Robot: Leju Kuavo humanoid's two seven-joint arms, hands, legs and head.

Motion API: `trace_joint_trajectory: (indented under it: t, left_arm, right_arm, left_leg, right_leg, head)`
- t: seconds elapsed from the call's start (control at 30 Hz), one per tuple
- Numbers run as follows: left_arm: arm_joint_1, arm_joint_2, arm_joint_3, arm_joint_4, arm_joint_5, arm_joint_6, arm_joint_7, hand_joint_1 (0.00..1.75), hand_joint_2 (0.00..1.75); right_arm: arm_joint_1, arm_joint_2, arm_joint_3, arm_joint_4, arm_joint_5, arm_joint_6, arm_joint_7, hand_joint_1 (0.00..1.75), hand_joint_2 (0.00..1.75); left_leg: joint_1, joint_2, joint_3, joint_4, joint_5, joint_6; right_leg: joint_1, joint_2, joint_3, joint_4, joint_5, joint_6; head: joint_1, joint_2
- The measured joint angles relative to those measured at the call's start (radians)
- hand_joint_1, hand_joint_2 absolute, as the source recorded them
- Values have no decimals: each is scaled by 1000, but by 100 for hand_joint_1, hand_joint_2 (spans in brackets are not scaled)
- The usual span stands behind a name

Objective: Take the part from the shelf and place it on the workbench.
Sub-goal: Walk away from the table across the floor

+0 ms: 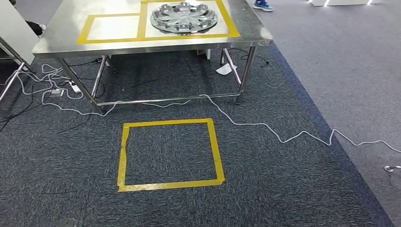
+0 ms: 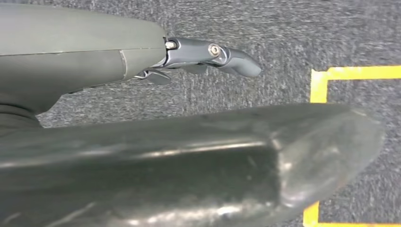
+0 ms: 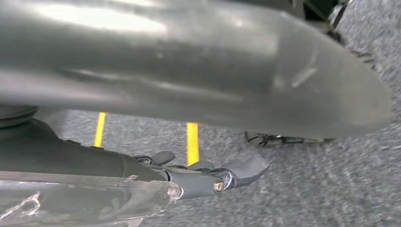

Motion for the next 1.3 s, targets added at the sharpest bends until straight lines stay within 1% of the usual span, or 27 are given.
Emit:
trace_joint_trajectory:
  t: [0.07,0.1,0.13,0.2,0.23,0.27,0.3,0.37,0.4,0.47,0.5,0.57,0.6,0.63,0.73,0.77,0.8,0.83,0.93,0.97,1.0,1.07,1.1,1.17,1.23,1.27,1.3]
  left_arm:
    - [-1,1,1,0,0,0,-1,0,0]
    - [0,1,1,0,0,-1,-2,0,0]
    - [1,1,2,0,0,-1,-2,0,0]
    - [0,1,4,0,0,-4,-7,0,0]
    - [-2,1,5,0,0,-5,-10,0,0]
    - [-3,2,6,0,0,-6,-13,0,0]
    - [-4,2,7,0,0,-8,-15,0,0]
    - [-6,3,7,0,-2,-6,-17,0,0]
    - [-7,3,8,0,-4,-1,-16,0,0]
    - [-15,3,7,0,-10,11,-13,0,0]
    - [-18,4,7,0,-13,17,-10,0,0]
    - [-15,4,7,0,-14,25,-6,0,0]
    - [-13,6,8,0,-14,27,-4,0,0]
    - [-11,8,8,0,-14,29,-2,0,0]
    - [-11,12,9,0,-14,31,-1,0,0]
    - [-10,13,9,0,-14,31,-1,0,0]
    - [-9,13,9,0,-14,31,-1,0,0]
    - [-9,13,9,0,-14,32,-1,0,0]
    - [-10,14,9,0,-14,32,-1,0,0]
    - [-12,15,9,0,-15,32,-1,0,0]
    - [-14,16,9,0,-15,32,-1,0,0]
    - [-13,17,9,0,-15,32,-1,0,0]
    - [-12,17,9,0,-15,32,-1,0,0]
    - [-13,16,9,0,-15,31,0,0,0]
    - [-17,14,9,0,-14,31,0,0,0]
    - [-17,14,9,0,-14,31,1,0,0]
    - [-16,14,9,0,-14,31,1,0,0]
  right_arm:
    - [2,0,1,0,-2,1,1,0,0]
    - [2,0,1,0,-3,2,1,0,0]
    - [3,-1,1,0,-5,6,2,0,0]
    - [3,-2,1,0,-11,19,-1,0,0]
    - [4,-3,1,0,-14,28,-4,0,0]
    - [4,-3,1,0,-15,35,-8,0,0]
    - [5,-3,1,0,-15,41,-12,0,0]
    - [4,-4,2,0,-15,52,-17,0,0]
    - [4,-4,4,0,-13,56,-19,0,0]
    - [5,-6,12,0,-4,63,-17,0,0]
    - [7,-7,17,0,2,65,-14,0,0]
    - [11,-8,25,1,13,64,-9,0,0]
    - [12,-9,29,1,18,62,-7,0,0]
    - [14,-9,34,1,22,60,-5,0,0]
    - [14,-9,47,1,29,55,0,0,0]
    - [14,-9,49,1,30,54,1,0,0]
    - [14,-9,51,1,30,54,2,0,0]
    - [14,-10,52,1,31,54,2,0,0]
    - [12,-10,60,1,36,53,3,0,0]
    - [11,-11,64,2,43,53,3,0,0]
    - [10,-11,69,2,52,53,3,0,0]
    - [11,-11,86,3,77,53,6,0,0]
    - [11,-11,95,3,88,52,9,0,0]
    - [12,-11,115,4,105,49,18,0,0]
    - [14,-12,130,4,115,48,29,0,0]
    - [15,-12,137,4,122,46,37,0,0]
    - [16,-12,145,4,131,45,43,0,0]
  left_leg:
    - [3,-1,-4,-1,5,-13]
    - [3,-3,-10,12,-18,-18]
    - [3,-4,-20,44,-62,-23]
    - [4,-6,-48,157,-173,-29]
    - [3,-6,-58,220,-204,-32]
    - [3,-6,-59,264,-207,-33]
    - [3,-7,-46,282,-185,-34]
    - [5,-6,25,221,-126,-36]
    - [6,0,83,149,-123,-36]
    - [5,9,174,13,-159,-23]
    - [3,11,195,-24,-176,-12]
    - [0,4,189,-29,-172,10]
    - [0,2,182,-28,-163,18]
    - [1,-1,172,-28,-152,24]
    - [1,-17,137,-26,-122,31]
    - [1,-24,126,-25,-114,30]
    - [1,-32,116,-25,-107,28]
    - [2,-41,109,-24,-100,25]
    - [3,-68,92,-21,-84,10]
    - [3,-76,87,-21,-79,4]
    - [3,-83,82,-20,-75,-3]
    - [7,-96,73,-20,-67,-16]
    - [8,-88,67,-12,-74,-21]
    - [8,-54,30,64,-129,-28]
    - [8,-32,-29,196,-203,-33]
    - [8,-30,-48,244,-221,-34]
    - [8,-29,-51,262,-220,-34]
  right_leg:
    - [0,-1,-15,-5,17,-11]
    - [-2,-2,-26,-6,29,-19]
    - [-4,-3,-38,-9,44,-26]
    - [-4,-3,-70,-7,72,-33]
    - [-4,-2,-88,-6,87,-32]
    - [-4,-2,-108,-4,102,-31]
    - [-4,-3,-129,-1,116,-30]
    - [-5,-3,-168,9,141,-25]
    - [-3,-4,-184,16,150,-21]
    - [1,-9,-203,30,163,-12]
    - [2,-13,-207,33,170,-9]
    - [-3,-20,-212,33,179,1]
    - [-5,-19,-219,47,165,7]
    - [-7,-17,-234,84,135,13]
    - [-9,-11,-298,281,5,23]
    - [-9,-11,-302,322,-16,23]
    - [-9,-10,-291,331,-20,22]
    - [-9,-7,-254,293,-6,19]
    - [-14,44,-103,74,47,12]
    - [-14,59,-79,34,49,9]
    - [-14,65,-72,19,45,5]
    - [-11,47,-74,18,50,-8]
    - [-12,36,-76,17,55,-16]
    - [-12,11,-82,13,63,-30]
    - [-7,-15,-93,13,69,-37]
    - [-5,-28,-98,13,71,-38]
    - [-3,-41,-102,13,74,-38]
  head:
    - [1,0]
    - [0,0]
    - [-3,0]
    - [-8,0]
    - [-10,0]
    - [-10,0]
    - [-10,0]
    - [-11,0]
    - [-12,0]
    - [-12,0]
    - [-12,0]
    - [-10,0]
    - [-9,0]
    - [-8,0]
    - [-4,0]
    - [-4,0]
    - [-4,0]
    - [-4,0]
    - [-4,0]
    - [-5,0]
    - [-5,0]
    - [-5,0]
    - [-7,0]
    - [-13,0]
    - [-19,0]
    - [-19,0]
    - [-19,0]
